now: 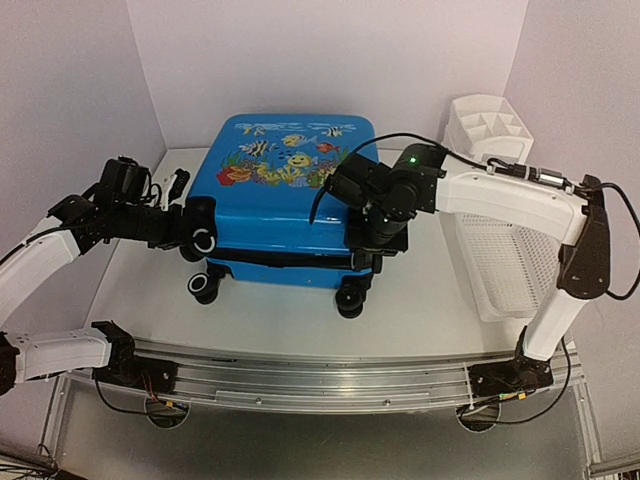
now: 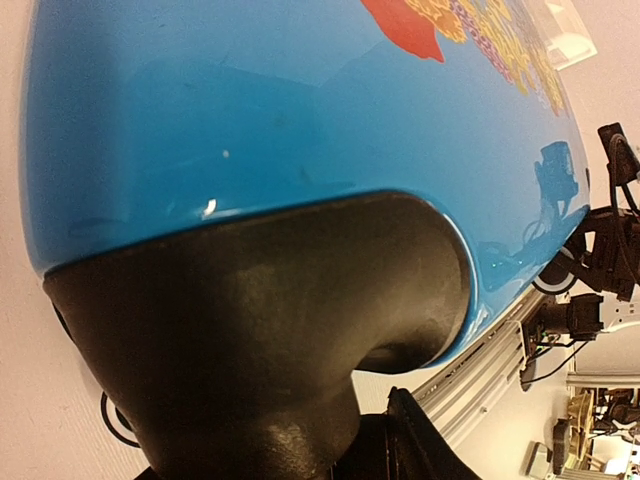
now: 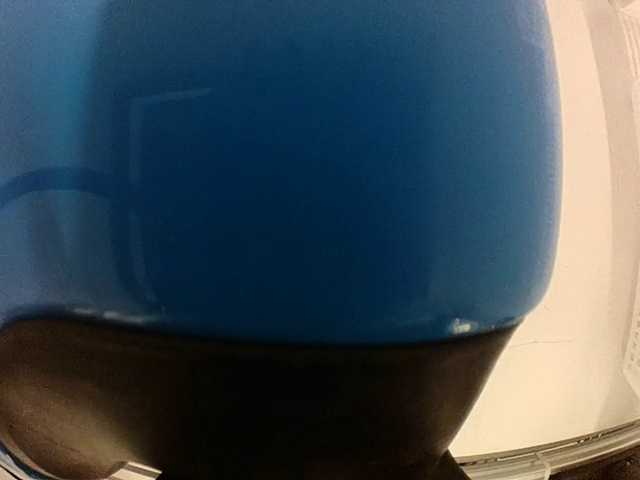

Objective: Open, take out, and arrange the luggage

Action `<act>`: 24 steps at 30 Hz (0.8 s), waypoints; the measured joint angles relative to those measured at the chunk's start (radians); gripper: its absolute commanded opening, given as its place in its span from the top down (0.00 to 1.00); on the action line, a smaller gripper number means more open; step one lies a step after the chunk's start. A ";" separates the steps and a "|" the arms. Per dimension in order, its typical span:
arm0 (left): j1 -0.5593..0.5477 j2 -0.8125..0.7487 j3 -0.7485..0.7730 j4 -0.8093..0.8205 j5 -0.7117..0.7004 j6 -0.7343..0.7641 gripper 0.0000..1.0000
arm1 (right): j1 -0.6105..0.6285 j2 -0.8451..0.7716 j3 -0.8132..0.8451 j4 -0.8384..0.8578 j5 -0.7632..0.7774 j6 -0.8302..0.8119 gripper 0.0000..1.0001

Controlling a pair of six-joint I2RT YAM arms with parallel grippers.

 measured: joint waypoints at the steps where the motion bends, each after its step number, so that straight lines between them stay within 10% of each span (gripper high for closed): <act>1: 0.000 0.000 0.000 0.002 0.000 -0.001 1.00 | 0.000 0.000 0.008 -0.006 0.002 -0.005 1.00; 12: -0.008 -0.008 0.000 0.014 0.009 -0.005 1.00 | 0.005 -0.079 0.049 -0.032 0.039 -0.048 1.00; 20: -0.028 -0.013 -0.036 0.070 0.052 -0.018 1.00 | -0.041 -0.261 -0.255 0.240 -0.056 -0.042 0.99; 24: -0.029 -0.015 -0.072 0.128 0.056 -0.032 1.00 | -0.072 -0.292 -0.323 0.327 -0.124 -0.055 0.63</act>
